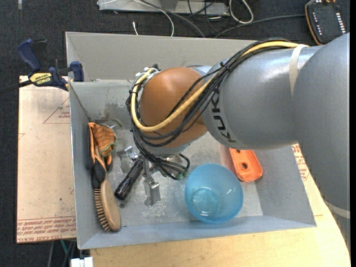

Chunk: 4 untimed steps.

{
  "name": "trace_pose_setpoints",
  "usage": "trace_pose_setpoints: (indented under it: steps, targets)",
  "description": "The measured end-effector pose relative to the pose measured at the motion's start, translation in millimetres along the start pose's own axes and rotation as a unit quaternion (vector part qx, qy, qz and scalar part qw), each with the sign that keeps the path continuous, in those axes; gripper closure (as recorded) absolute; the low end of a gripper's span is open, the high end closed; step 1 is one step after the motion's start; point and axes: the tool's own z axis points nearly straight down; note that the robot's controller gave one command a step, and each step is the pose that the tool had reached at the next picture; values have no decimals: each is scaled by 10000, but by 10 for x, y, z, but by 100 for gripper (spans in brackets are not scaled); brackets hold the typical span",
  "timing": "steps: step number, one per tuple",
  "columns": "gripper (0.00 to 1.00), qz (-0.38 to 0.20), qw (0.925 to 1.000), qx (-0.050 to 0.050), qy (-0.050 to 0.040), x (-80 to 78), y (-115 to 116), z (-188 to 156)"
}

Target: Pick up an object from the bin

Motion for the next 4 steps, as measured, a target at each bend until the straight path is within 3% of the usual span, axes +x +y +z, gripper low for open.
trace_pose_setpoints:
  steps: [1, 2, 3, 4]
  targets:
    - [0, -562, 9984, 13, -77, -221, -86, -30]
    - [0, -1792, 9838, 4, -49, -250, -346, 20]
    - [0, -3019, 9533, 29, -105, -69, -312, 854]
    - [100, -3644, 9312, 10, -109, -237, -300, 836]
